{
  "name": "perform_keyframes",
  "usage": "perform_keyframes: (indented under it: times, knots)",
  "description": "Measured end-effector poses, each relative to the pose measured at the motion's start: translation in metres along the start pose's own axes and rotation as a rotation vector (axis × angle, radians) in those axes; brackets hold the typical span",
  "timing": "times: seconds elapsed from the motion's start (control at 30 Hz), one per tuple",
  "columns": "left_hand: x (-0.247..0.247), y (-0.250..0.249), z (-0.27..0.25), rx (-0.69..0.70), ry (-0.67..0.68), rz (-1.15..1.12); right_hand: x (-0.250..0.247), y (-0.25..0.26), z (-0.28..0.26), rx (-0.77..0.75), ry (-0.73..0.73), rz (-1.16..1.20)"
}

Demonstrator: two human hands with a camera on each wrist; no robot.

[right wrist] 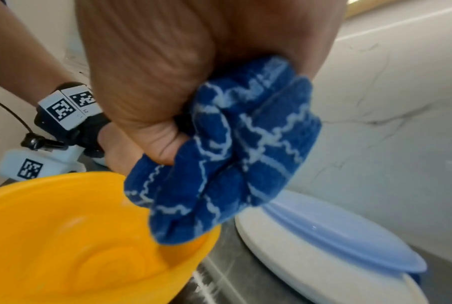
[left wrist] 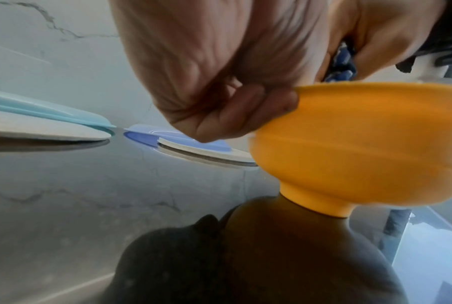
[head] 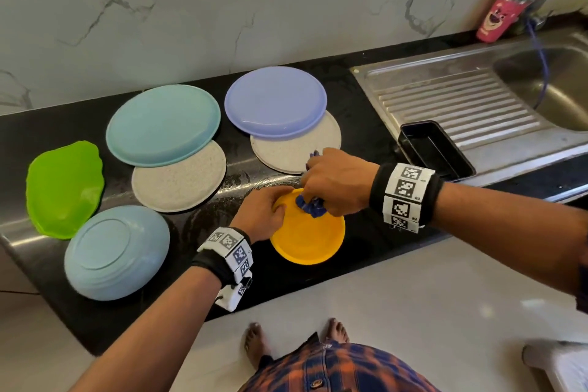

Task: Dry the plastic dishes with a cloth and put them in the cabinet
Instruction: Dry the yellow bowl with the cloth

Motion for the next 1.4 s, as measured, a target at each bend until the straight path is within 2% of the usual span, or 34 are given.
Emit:
perform_keyframes:
  times: [0.13, 0.3, 0.43, 0.53, 0.6, 0.67, 0.73, 0.87, 1.0, 1.13, 1.2, 1.27, 1.4]
  knots:
    - [0.003, 0.002, -0.001, 0.003, -0.018, 0.012, 0.023, 0.019, 0.004, -0.017, 0.053, -0.073]
    - [0.001, 0.001, -0.001, 0.013, -0.037, 0.033, 0.034, 0.032, -0.001, 0.116, -0.054, -0.047]
    - [0.004, 0.005, -0.007, 0.035, -0.053, 0.032, 0.028, 0.041, -0.013, 0.229, 0.132, 0.174]
    - [0.007, 0.008, -0.010, 0.027, -0.064, 0.008, 0.024, 0.039, -0.019, 0.334, 0.229, 0.478]
    - [0.008, 0.008, -0.011, 0.038, -0.069, -0.006, 0.026, 0.034, -0.022, 0.391, 0.242, 0.738]
    - [0.008, 0.009, -0.012, 0.038, -0.072, -0.040, 0.029, 0.026, -0.027, 0.509, 0.148, 0.999]
    - [0.009, 0.013, -0.012, 0.025, -0.065, -0.087, 0.038, 0.025, -0.032, 0.645, -0.009, 1.207]
    - [0.005, 0.015, -0.017, -0.067, -0.035, -0.251, 0.058, 0.033, -0.033, 0.823, -0.256, 1.450]
    - [-0.001, 0.014, -0.030, -0.132, -0.050, -0.378, 0.068, 0.041, -0.027, 0.870, -0.350, 1.543]
    - [0.001, 0.016, -0.036, -0.197, -0.038, -0.551, 0.064, 0.050, -0.017, 0.909, -0.393, 1.521]
    - [0.002, 0.012, -0.037, -0.223, -0.017, -0.639, 0.060, 0.056, -0.007, 0.865, -0.364, 1.488]
    - [0.004, 0.010, -0.038, -0.241, -0.008, -0.697, 0.059, 0.065, 0.005, 0.759, -0.330, 1.463]
    - [0.006, 0.011, -0.042, -0.264, -0.034, -0.762, 0.063, 0.074, 0.014, 0.738, -0.250, 1.493]
Point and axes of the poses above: each hand's wrist, its own z-axis towards the middle knuckle, its own x-axis out of the palm, y = z × x, the point moved 2 cm from there along z, towards the middle knuckle, and after that the axes turned 4 degrees about x, right-handed, at the moved point
